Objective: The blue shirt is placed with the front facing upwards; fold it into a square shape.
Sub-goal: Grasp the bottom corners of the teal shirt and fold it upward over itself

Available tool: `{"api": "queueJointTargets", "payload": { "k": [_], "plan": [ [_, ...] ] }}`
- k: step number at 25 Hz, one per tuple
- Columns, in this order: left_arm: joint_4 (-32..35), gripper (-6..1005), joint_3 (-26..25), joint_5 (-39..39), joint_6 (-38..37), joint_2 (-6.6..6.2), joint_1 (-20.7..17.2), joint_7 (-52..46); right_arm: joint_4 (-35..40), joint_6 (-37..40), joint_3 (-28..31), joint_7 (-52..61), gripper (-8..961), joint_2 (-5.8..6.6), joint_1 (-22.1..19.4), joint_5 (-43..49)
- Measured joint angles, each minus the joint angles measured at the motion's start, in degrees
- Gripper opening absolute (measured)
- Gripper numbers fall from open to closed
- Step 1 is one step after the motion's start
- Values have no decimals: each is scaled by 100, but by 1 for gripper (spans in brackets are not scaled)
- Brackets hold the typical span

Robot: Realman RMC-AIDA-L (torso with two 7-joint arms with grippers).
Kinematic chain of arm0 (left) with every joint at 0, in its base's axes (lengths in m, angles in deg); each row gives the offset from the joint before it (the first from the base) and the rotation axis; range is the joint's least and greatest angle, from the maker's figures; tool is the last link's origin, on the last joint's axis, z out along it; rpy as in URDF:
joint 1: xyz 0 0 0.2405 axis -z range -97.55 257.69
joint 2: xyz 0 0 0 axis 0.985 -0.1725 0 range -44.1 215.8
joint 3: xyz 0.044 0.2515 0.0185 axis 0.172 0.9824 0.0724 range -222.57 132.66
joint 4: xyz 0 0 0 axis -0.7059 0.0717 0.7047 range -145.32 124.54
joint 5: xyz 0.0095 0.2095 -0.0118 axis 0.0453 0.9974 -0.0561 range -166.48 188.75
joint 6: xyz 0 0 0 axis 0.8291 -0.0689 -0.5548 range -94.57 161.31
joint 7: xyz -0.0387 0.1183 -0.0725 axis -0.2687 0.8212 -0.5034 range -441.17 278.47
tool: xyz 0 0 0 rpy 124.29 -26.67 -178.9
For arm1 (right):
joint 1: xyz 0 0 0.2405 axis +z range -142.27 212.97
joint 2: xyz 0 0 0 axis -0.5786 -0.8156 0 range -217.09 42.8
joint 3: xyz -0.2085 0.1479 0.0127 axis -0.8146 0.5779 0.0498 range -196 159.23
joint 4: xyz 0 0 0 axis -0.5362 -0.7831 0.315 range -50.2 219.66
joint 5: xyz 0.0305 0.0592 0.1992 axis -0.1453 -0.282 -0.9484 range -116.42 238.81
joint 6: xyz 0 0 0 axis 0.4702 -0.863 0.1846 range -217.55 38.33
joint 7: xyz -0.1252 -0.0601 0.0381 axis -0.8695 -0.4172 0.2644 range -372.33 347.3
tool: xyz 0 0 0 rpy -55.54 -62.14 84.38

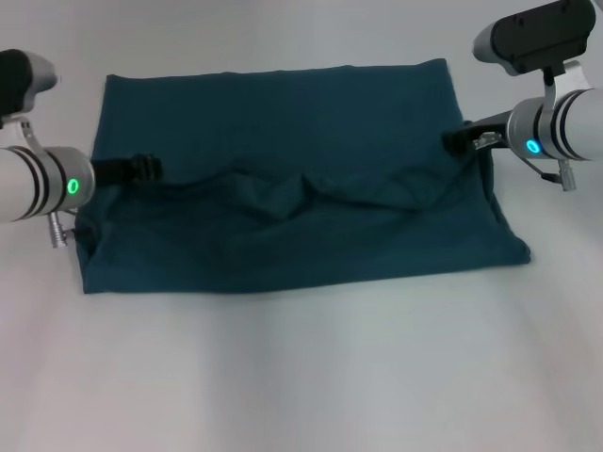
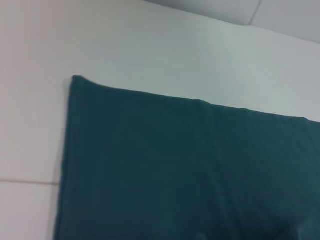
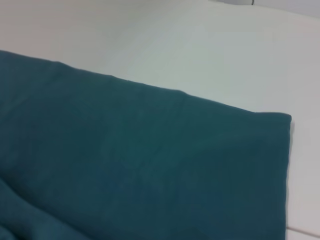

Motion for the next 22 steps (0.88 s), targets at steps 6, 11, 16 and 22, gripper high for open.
{"api": "queueJointTargets", "payload": {
  "k": [6, 11, 16, 22],
  "plan": [
    [62, 293, -11, -36, -200, -36, -151, -272, 253, 121, 96, 10, 401, -41, -176, -32],
    [499, 496, -61, -103, -554, 61, -397, -442, 719, 602, 349, 21, 511, -55, -508, -206],
    [1260, 617, -58, -440, -1093, 220, -818, -550, 1685, 1481, 448, -8, 647, -50, -1061, -816],
    [1537, 613, -71, -1413, -1874, 75, -1395, -585, 2355, 2909, 519, -292, 910, 66, -1777, -2104]
  ]
}}
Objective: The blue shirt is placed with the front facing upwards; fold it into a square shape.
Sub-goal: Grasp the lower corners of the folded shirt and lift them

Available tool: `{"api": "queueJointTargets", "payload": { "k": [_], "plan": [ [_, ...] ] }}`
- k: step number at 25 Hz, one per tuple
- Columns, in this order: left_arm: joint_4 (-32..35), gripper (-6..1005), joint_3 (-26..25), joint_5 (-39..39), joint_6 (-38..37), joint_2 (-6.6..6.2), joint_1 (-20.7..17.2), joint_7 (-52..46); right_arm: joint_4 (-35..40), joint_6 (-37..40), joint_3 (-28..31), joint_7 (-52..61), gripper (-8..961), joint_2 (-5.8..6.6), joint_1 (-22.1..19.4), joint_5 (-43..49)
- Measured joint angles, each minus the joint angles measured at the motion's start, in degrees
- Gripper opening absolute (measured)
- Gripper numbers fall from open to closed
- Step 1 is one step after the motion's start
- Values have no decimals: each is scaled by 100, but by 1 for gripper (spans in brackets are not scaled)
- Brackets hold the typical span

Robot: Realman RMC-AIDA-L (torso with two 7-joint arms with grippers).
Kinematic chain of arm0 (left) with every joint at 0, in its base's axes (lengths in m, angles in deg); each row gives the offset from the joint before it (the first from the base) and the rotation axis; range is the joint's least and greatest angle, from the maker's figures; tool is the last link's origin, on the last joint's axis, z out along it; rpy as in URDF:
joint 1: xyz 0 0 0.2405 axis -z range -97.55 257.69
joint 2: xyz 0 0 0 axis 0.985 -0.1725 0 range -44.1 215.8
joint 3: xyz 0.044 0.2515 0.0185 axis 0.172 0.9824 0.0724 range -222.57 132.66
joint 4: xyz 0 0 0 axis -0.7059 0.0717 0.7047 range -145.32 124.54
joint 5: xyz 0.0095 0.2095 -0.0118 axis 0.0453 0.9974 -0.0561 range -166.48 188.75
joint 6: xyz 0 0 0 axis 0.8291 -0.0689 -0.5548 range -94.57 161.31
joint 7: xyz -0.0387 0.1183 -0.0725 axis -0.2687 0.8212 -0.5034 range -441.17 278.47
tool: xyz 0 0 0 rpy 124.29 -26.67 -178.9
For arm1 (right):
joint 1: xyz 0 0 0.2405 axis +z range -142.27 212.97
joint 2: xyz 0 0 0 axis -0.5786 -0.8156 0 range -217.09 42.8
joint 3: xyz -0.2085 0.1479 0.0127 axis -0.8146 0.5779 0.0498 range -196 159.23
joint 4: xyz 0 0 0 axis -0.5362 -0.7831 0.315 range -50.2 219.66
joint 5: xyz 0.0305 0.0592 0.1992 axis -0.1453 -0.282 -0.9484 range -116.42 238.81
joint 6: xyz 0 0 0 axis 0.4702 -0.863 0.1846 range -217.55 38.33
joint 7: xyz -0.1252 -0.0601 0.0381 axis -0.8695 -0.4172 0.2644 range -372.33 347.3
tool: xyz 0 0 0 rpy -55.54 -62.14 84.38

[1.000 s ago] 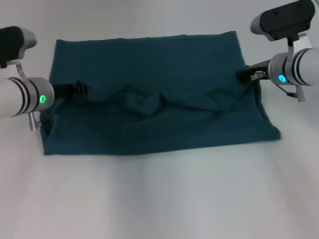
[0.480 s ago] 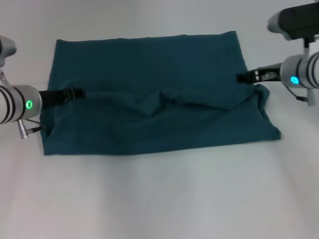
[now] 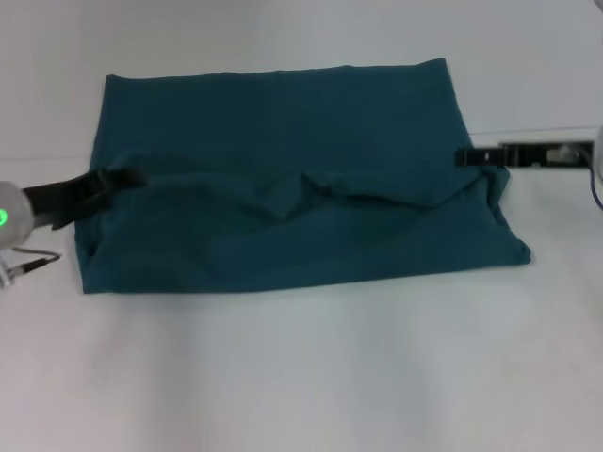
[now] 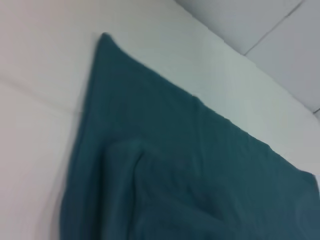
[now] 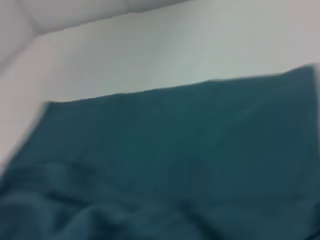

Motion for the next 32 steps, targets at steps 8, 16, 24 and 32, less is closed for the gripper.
{"api": "queueJointTargets", "payload": {
  "k": [8, 16, 24, 32],
  "plan": [
    [42, 610, -160, -768, -854, -163, -648, 120, -145, 2211, 864, -1029, 946, 15, -816, -1954],
    [-134, 606, -655, -634, -1338, -351, -681, 147, -811, 3411, 1456, -1431, 946, 157, -981, -2383],
    [-321, 603, -637, -377, -803, -317, -676, 1407, -984, 3366, 1488, -1632, 946, 182, -990, -2356],
    [-825, 600, -494, -362, -446, -307, -496, 1631, -989, 3363, 1505, -1660, 946, 180, -1000, -2360]
  ]
}}
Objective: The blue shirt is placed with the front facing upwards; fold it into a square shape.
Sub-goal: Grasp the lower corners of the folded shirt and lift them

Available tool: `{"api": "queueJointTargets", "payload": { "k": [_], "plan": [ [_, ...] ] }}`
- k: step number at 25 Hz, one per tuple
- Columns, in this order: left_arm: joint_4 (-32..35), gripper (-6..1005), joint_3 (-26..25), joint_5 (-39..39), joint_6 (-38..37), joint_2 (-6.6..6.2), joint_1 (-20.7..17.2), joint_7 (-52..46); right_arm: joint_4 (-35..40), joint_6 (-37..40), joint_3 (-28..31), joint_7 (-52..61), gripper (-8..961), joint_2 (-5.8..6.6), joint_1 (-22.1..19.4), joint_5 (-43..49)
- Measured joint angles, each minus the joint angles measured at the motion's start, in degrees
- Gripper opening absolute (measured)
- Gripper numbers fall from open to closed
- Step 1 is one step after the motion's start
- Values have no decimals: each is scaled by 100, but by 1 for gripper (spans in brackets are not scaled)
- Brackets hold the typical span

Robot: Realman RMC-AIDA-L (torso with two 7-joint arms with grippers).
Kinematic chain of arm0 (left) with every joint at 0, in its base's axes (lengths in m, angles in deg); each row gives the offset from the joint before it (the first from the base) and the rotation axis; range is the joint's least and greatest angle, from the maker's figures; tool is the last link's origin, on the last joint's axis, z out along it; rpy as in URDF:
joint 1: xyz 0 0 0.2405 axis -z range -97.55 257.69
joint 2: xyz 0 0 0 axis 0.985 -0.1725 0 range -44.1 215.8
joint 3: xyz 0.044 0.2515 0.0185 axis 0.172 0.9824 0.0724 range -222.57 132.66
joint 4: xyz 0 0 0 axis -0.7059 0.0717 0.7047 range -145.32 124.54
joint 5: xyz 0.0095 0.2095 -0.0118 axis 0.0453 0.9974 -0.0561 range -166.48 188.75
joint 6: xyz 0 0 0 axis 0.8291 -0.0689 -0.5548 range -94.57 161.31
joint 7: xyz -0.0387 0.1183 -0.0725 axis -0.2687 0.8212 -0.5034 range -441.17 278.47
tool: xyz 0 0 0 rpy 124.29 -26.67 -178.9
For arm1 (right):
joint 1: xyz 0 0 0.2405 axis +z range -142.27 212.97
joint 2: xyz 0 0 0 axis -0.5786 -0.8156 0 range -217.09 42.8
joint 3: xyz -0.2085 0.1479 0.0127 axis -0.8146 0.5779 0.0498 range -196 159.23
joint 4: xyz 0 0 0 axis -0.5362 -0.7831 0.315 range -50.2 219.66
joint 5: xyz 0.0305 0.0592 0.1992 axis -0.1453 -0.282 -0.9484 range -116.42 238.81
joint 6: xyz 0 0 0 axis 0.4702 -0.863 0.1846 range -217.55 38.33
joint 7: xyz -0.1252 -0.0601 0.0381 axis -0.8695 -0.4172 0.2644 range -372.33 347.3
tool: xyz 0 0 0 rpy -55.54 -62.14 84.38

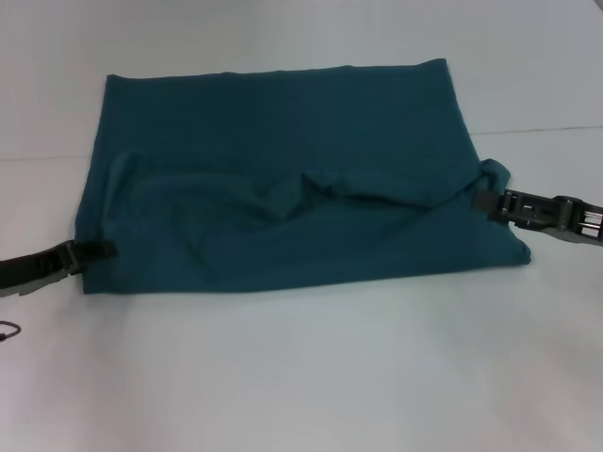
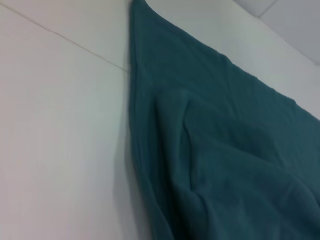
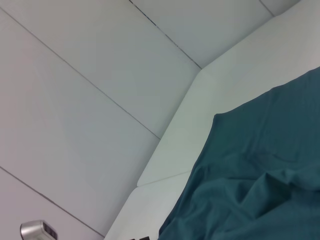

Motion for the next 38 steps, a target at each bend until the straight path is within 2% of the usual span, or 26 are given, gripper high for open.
{"api": "queueJointTargets", "payload": {
  "k": [12, 20, 23, 29, 36, 38],
  "plan": [
    [-78, 594, 284, 43, 226, 86, 29, 9, -5, 1, 75, -11, 946, 8, -78, 0],
    [-44, 591, 566, 41, 240, 130, 227, -180, -63, 25, 102, -11, 945, 10, -83, -28],
    [-74, 369, 570, 41, 207, 110, 277, -234, -63, 70, 177, -10, 945, 10, -88, -33],
    [-78, 134, 531, 41, 137, 83, 244, -306, -62, 93, 216, 3, 945, 10, -92, -20],
    [-87, 72, 342, 34, -212, -10, 242, -445, -62, 99, 187, 38, 945, 52, -97, -2],
    [-87, 55, -95, 13, -708, -106, 246, -457, -65, 99, 173, 47, 945, 61, -100, 3]
  ]
}}
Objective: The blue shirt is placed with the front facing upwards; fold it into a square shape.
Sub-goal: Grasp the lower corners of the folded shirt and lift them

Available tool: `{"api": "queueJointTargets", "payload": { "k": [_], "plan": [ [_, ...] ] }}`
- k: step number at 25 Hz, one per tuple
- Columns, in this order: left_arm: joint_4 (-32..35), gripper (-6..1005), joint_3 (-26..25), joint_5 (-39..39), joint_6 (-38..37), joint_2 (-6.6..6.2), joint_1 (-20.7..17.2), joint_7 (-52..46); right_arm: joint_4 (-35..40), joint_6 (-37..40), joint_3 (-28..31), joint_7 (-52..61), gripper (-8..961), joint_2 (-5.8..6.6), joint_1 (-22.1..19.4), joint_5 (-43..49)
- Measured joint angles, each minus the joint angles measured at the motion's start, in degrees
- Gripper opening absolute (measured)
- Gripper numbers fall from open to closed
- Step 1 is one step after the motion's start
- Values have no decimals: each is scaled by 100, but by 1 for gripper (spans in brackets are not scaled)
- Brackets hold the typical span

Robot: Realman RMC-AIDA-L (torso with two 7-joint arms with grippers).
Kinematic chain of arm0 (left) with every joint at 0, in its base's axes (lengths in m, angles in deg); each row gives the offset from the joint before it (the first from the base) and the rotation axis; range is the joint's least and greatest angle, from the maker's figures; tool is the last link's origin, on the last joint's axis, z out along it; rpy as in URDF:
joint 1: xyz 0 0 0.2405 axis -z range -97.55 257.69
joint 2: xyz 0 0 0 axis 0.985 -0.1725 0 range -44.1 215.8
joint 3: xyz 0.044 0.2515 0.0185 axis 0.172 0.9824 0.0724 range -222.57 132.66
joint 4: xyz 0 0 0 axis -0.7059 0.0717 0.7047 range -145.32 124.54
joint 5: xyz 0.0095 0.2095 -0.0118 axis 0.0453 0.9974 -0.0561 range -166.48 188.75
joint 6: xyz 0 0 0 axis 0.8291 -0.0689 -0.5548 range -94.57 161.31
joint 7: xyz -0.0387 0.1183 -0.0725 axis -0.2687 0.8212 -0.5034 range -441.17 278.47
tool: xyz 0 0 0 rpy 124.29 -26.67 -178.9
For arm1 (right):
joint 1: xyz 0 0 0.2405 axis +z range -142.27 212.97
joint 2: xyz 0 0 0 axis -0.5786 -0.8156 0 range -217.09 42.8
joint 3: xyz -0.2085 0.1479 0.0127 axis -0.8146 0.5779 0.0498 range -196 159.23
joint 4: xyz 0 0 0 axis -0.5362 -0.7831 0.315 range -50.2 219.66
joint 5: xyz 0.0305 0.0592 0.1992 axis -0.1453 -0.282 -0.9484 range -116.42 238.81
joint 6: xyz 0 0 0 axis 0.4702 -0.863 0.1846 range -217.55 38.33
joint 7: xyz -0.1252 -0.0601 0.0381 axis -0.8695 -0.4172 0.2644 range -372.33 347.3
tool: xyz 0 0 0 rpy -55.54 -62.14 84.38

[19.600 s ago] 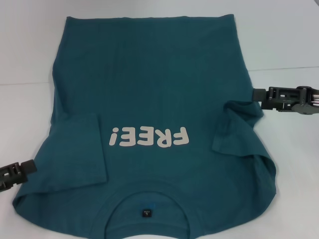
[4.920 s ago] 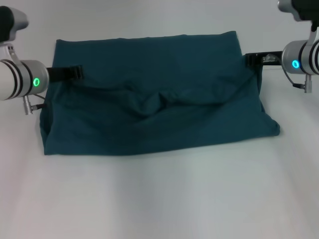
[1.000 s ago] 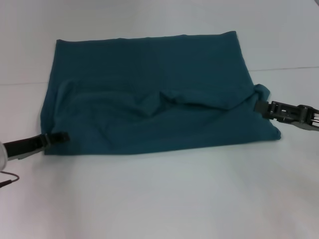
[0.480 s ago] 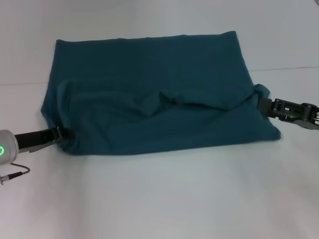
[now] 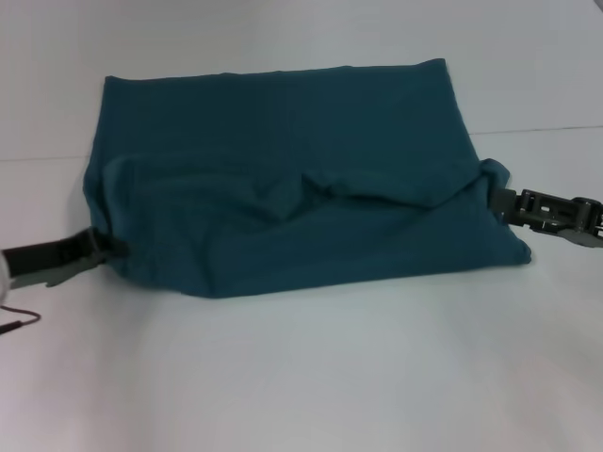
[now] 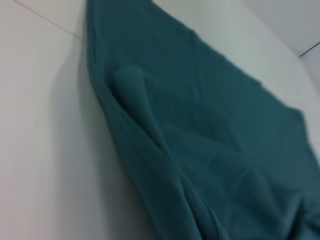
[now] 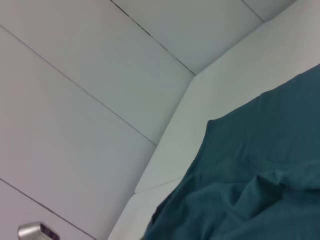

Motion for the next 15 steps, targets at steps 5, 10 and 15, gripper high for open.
{"api": "queueJointTargets", "payload": {
  "k": [5, 10, 15],
  "plan": [
    [20, 37, -617, 22, -642, -122, -110, 39, -4, 0, -10, 6, 945, 13, -3, 67],
    [5, 38, -664, 137, -657, -144, -202, 27, -7, -102, 0, 203, 945, 124, 126, 623],
    [-2, 38, -624, 187, -619, -129, -193, 53, 40, -321, 28, 634, 945, 408, 361, 1170]
  ]
}}
